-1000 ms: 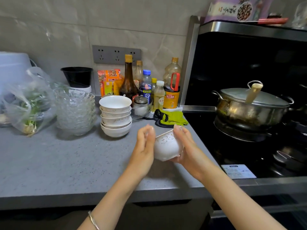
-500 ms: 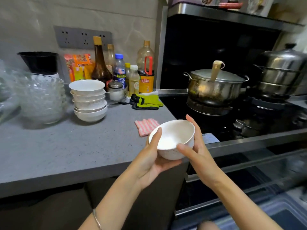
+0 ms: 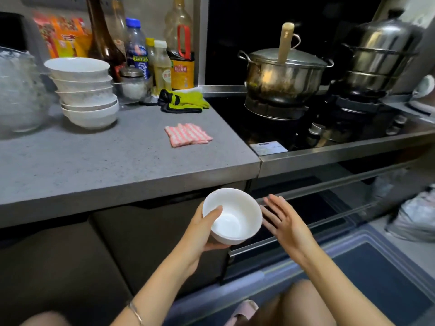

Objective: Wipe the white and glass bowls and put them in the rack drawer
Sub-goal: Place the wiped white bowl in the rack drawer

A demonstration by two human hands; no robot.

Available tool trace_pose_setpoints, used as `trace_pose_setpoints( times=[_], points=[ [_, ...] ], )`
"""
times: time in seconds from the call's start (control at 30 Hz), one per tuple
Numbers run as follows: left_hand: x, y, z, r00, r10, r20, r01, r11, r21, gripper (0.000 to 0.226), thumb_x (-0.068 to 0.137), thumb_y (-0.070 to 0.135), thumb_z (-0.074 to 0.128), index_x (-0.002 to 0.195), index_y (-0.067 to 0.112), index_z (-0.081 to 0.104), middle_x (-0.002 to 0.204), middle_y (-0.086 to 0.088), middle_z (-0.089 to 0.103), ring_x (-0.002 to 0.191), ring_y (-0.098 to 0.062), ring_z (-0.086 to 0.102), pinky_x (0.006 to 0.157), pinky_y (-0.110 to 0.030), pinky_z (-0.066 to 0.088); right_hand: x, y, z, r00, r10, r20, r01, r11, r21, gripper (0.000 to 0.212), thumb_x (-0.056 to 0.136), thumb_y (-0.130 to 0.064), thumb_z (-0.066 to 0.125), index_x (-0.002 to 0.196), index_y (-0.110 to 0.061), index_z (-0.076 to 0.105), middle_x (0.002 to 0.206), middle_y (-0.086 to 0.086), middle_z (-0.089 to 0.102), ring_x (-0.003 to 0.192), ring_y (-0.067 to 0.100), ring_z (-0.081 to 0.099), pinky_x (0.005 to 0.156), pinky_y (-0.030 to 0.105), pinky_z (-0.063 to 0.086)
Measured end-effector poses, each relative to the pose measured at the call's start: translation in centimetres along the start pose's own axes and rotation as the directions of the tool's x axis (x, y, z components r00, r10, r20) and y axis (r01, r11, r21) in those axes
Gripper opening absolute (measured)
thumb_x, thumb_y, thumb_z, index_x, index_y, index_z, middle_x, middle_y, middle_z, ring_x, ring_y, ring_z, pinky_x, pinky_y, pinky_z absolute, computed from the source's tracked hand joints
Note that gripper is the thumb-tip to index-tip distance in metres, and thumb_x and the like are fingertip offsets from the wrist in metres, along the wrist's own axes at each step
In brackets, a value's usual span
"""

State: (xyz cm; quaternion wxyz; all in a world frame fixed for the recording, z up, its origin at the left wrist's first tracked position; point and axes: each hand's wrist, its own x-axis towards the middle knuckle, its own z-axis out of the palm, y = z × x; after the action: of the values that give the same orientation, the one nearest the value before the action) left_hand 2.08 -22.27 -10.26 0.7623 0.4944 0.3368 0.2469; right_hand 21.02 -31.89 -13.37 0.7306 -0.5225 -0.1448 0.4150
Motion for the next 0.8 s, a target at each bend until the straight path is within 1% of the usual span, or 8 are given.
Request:
trace_pose_setpoints(
  times=[0.1, 0.2, 0.27, 0.4, 0.5, 0.63, 0.7, 0.8],
  points=[
    [1.1, -1.6, -0.5, 0.999, -0.013, -0.049, 0.011, 1.0, -0.027, 0.032, 0.094, 0.026, 0.055, 0.124, 0.035, 0.052, 0.125, -0.001, 0.056, 0.112, -0.024, 0.058, 0.073, -0.043, 0.059, 3.8, 1.7, -2.5, 0.98, 0.164, -0.11, -0.148, 0.979, 0.143, 0.052, 0.096, -0.034, 0.05, 0.141, -0.008, 0.042, 0.144, 0.011, 0.046, 0.108, 0.023, 0.059, 0.097, 0.041, 0.044],
    [2.1, -2.7, -0.6, 0.998, -0.023, -0.057, 0.021, 0.999, -0.04, 0.032, 0.093, 0.024, 0.057, 0.122, 0.035, 0.053, 0.124, -0.001, 0.057, 0.111, -0.023, 0.058, 0.07, -0.04, 0.059, 6.8, 2.6, -3.4, 0.97, 0.207, -0.126, -0.185, 0.968, 0.172, 0.054, 0.095, -0.033, 0.053, 0.142, -0.01, 0.041, 0.145, 0.01, 0.045, 0.115, 0.025, 0.055, 0.097, 0.041, 0.043],
    [2.6, -3.2, -0.7, 0.997, -0.039, -0.066, 0.037, 0.998, -0.042, 0.03, 0.092, 0.023, 0.058, 0.119, 0.036, 0.054, 0.123, -0.001, 0.058, 0.111, -0.024, 0.059, 0.072, -0.042, 0.059, 8.0, 2.5, -3.0, 0.974, 0.201, -0.107, -0.182, 0.97, 0.163, 0.046, 0.095, -0.032, 0.055, 0.135, -0.012, 0.048, 0.141, 0.01, 0.049, 0.124, 0.026, 0.051, 0.096, 0.039, 0.044],
    [3.3, -4.2, -0.8, 0.995, -0.072, -0.072, 0.069, 0.996, -0.05, 0.032, 0.092, 0.024, 0.059, 0.121, 0.036, 0.054, 0.122, -0.001, 0.059, 0.111, -0.024, 0.059, 0.078, -0.047, 0.059, 9.6, 2.2, -2.3, 0.977, 0.187, -0.104, -0.165, 0.968, 0.191, 0.023, 0.093, -0.025, 0.058, 0.115, -0.016, 0.059, 0.133, 0.012, 0.055, 0.125, 0.025, 0.049, 0.09, 0.035, 0.048],
    [3.5, -4.6, -0.8, 0.995, -0.071, -0.072, 0.069, 0.997, -0.039, 0.034, 0.091, 0.024, 0.06, 0.122, 0.035, 0.054, 0.122, -0.001, 0.059, 0.11, -0.024, 0.059, 0.078, -0.047, 0.059, 9.9, 2.4, -2.5, 0.978, 0.165, -0.126, -0.152, 0.983, 0.106, 0.043, 0.092, -0.031, 0.061, 0.127, -0.009, 0.054, 0.133, 0.011, 0.056, 0.116, 0.019, 0.056, 0.082, 0.03, 0.052],
    [3.6, -4.7, -0.6, 0.996, -0.063, -0.065, 0.061, 0.998, -0.028, 0.034, 0.091, 0.025, 0.059, 0.123, 0.035, 0.053, 0.123, -0.002, 0.058, 0.109, -0.024, 0.06, 0.077, -0.046, 0.059, 9.7, 2.4, -2.4, 0.978, 0.146, -0.148, -0.151, 0.988, -0.025, 0.054, 0.086, -0.041, 0.065, 0.128, -0.009, 0.053, 0.126, 0.005, 0.061, 0.104, 0.011, 0.061, 0.077, 0.026, 0.052],
    [3.8, -4.5, -0.6, 0.997, -0.055, -0.06, 0.054, 0.998, -0.027, 0.035, 0.091, 0.025, 0.059, 0.125, 0.034, 0.053, 0.123, -0.002, 0.059, 0.109, -0.025, 0.061, 0.078, -0.046, 0.059, 9.4, 2.3, -2.2, 0.971, 0.133, -0.2, -0.148, 0.987, -0.062, 0.052, 0.084, -0.042, 0.068, 0.123, -0.008, 0.054, 0.114, 0.006, 0.063, 0.097, 0.012, 0.062, 0.076, 0.026, 0.053],
    [4.0, -4.3, -0.7, 0.997, -0.045, -0.064, 0.043, 0.998, -0.038, 0.038, 0.092, 0.024, 0.058, 0.128, 0.033, 0.052, 0.124, -0.003, 0.058, 0.11, -0.025, 0.06, 0.08, -0.048, 0.058, 8.6, 2.3, -2.2, 0.952, 0.13, -0.275, -0.159, 0.984, -0.082, 0.033, 0.087, -0.036, 0.067, 0.103, -0.007, 0.06, 0.097, 0.007, 0.063, 0.089, 0.014, 0.062, 0.081, 0.028, 0.053]
  ],
)
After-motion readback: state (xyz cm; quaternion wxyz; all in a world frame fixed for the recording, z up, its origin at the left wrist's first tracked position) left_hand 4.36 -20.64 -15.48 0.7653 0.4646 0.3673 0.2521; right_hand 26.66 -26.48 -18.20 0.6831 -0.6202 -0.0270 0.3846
